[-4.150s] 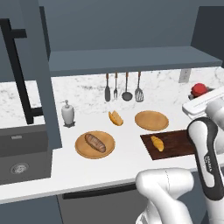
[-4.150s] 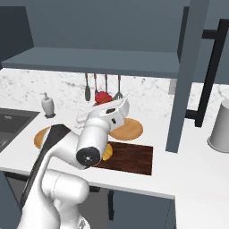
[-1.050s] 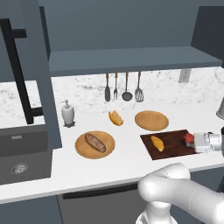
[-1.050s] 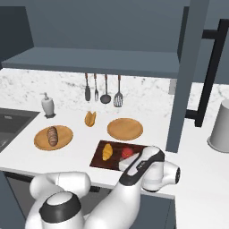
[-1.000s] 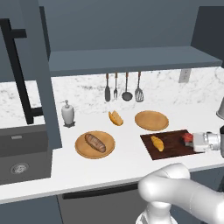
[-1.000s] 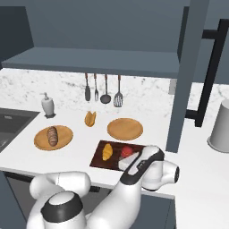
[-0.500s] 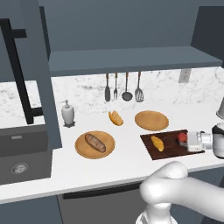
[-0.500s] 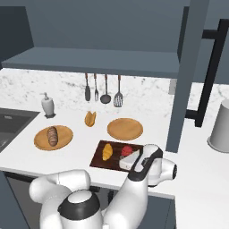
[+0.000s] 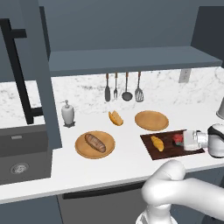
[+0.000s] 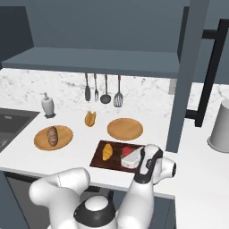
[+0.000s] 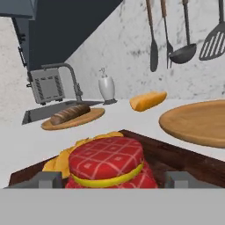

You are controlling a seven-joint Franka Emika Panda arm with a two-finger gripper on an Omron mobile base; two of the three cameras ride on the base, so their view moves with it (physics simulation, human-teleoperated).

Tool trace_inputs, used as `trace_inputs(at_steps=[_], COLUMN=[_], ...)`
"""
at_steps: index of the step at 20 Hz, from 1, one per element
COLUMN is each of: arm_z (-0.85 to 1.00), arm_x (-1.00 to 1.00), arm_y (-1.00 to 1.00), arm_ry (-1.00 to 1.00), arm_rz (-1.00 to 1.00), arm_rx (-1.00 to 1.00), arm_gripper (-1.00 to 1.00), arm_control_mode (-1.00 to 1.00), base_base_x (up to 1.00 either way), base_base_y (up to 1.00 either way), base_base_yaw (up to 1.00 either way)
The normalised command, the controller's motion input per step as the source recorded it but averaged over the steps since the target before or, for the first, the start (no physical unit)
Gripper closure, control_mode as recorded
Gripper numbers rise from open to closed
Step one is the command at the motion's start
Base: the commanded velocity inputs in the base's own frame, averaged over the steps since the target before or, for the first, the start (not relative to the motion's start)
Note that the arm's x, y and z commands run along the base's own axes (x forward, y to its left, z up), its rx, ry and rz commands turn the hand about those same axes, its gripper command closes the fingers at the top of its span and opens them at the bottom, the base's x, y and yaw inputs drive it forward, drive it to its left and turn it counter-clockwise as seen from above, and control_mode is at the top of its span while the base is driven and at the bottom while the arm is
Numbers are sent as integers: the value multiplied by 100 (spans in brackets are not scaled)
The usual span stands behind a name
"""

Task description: From the different types of pastries on the counter, select a croissant and place it on the cutting board. Then retrieve a jar of jam from the cabinet and place it alongside the croissant on the cutting board.

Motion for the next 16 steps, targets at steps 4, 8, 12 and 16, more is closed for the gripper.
trace_inputs(at_steps=[4,8,12,16], arm_z=[0,54,86,35], arm_x=[53,26,-28,-99], arm_y=[0,-30,-99,-100], arm_ry=[-1,0,0,-2], arm_rz=[0,0,0,0], arm_rx=[8,6,-1,-9], arm_gripper=[-100,-100,-100,-100], arm_control_mode=[-100,-100,-100,-100], base_base_x=[0,0,0,0], base_base_y=[0,0,0,0], base_base_yaw=[0,0,0,0])
